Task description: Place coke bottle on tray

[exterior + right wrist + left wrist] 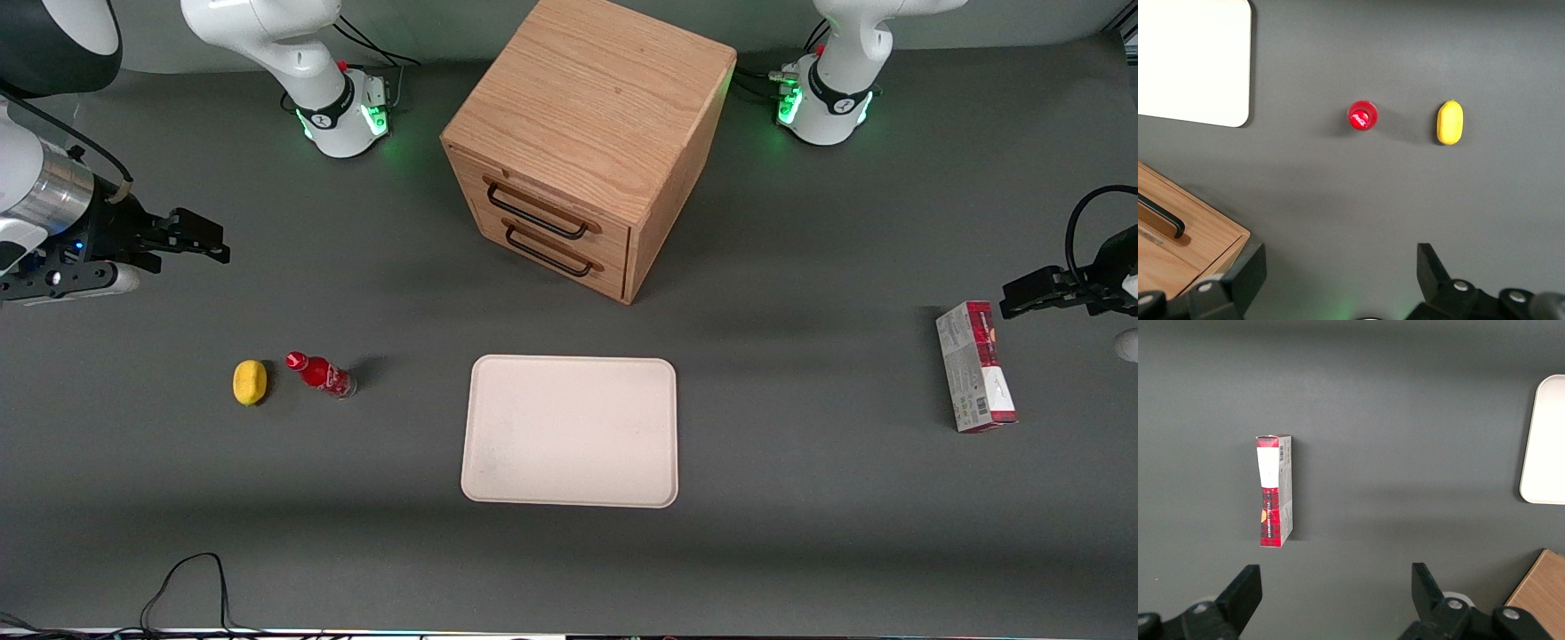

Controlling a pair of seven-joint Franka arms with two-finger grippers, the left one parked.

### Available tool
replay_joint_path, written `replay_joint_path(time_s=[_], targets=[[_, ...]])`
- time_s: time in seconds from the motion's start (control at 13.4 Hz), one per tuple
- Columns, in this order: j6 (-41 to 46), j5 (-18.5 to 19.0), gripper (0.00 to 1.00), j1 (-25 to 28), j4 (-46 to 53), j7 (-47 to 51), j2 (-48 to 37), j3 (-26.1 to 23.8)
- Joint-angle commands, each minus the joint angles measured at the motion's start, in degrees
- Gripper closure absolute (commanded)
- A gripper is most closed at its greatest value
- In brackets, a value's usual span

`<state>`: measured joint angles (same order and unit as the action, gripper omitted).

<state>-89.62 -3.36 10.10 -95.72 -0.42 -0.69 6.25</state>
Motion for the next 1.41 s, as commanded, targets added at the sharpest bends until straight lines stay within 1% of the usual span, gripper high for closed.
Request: replay_joint_path(time_s=[0.0,0.22,1.04,1.19,1.34], targets=[[2.4,-0.3,0.00,0.7,1.2,-0.4,0.0,0.0],[2.5,-0.5,0.00,1.5,1.9,-1.1,0.0,0.0],[3.3,-0.2,0.00,1.4,1.7,-0.7,-2.1,0.7],[3.7,-0.2,0.00,1.6,0.8,-0.8,-4.0,0.6],[4.0,-0.2,0.00,1.7,-3.8,-0.8,-9.1,0.5]])
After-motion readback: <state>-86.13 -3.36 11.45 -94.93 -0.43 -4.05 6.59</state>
